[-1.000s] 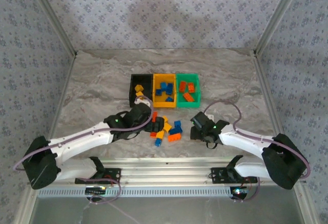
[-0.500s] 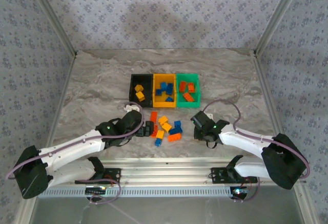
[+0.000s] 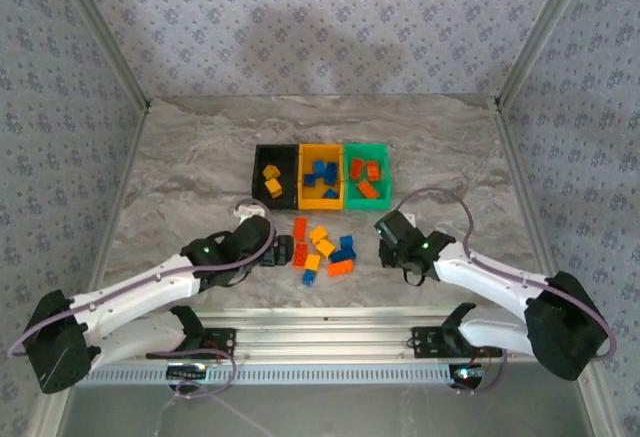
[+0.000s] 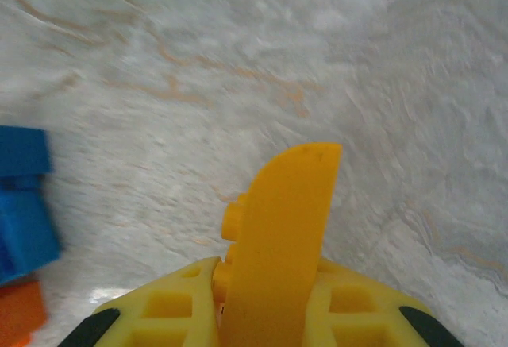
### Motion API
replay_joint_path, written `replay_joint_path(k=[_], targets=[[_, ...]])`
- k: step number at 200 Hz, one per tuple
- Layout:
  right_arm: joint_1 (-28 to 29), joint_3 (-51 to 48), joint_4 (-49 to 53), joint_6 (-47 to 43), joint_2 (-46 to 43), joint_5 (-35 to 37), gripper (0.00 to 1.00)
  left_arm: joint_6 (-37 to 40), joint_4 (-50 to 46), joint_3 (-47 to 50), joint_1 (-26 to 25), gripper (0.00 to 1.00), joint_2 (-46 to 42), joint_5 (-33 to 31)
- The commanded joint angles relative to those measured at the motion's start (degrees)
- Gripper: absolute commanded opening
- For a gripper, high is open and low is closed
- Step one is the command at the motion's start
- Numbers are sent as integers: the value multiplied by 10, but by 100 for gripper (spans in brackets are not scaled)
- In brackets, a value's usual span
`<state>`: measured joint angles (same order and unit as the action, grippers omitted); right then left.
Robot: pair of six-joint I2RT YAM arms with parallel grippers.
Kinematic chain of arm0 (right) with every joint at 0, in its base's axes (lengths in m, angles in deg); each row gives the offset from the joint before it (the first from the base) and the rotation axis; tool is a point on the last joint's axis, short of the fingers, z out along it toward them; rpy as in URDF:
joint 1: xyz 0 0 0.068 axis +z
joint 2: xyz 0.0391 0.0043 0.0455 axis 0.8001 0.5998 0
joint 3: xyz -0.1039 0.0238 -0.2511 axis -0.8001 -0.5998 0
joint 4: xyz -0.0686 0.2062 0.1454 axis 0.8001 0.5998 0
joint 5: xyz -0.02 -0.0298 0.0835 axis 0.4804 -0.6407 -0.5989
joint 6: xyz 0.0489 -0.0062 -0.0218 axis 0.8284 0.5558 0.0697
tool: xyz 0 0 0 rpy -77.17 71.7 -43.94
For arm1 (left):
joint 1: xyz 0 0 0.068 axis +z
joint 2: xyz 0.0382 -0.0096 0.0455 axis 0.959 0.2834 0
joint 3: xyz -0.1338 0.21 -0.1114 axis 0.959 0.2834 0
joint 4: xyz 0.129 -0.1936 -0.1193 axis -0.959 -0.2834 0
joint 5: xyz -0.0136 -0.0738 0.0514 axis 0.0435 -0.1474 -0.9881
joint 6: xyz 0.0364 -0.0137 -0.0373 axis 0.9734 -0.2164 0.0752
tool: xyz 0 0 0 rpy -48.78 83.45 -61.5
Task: Sort the legos into containers by color
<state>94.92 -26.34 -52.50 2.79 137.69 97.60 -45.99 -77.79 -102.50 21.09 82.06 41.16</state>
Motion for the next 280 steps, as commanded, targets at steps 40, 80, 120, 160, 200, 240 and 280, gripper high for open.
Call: replay_joint_path(k=[40,80,120,160,200,240,280], targets=[[58,197,-62,-106,114,-78,16,-42,-93,38,13,100,-103,-50],[65,396,-105,-143,304,-131,18,-69,-116,75,20,100,-198,-53],[60,613,-65,-160,485,-147,19,-67,-153,77,27,100,-233,-43],[43,772,-17,-142,611,-138,26,-64,-153,71,28,100,-211,-36],[32,846,-21,-130,650,-145,57,-50,-129,64,28,100,-193,-23],[32,776,-73,-127,559,-127,67,-30,-86,46,29,100,-164,-11],[24,559,-165,-107,388,-103,69,10,-30,-11,34,100,-51,21]])
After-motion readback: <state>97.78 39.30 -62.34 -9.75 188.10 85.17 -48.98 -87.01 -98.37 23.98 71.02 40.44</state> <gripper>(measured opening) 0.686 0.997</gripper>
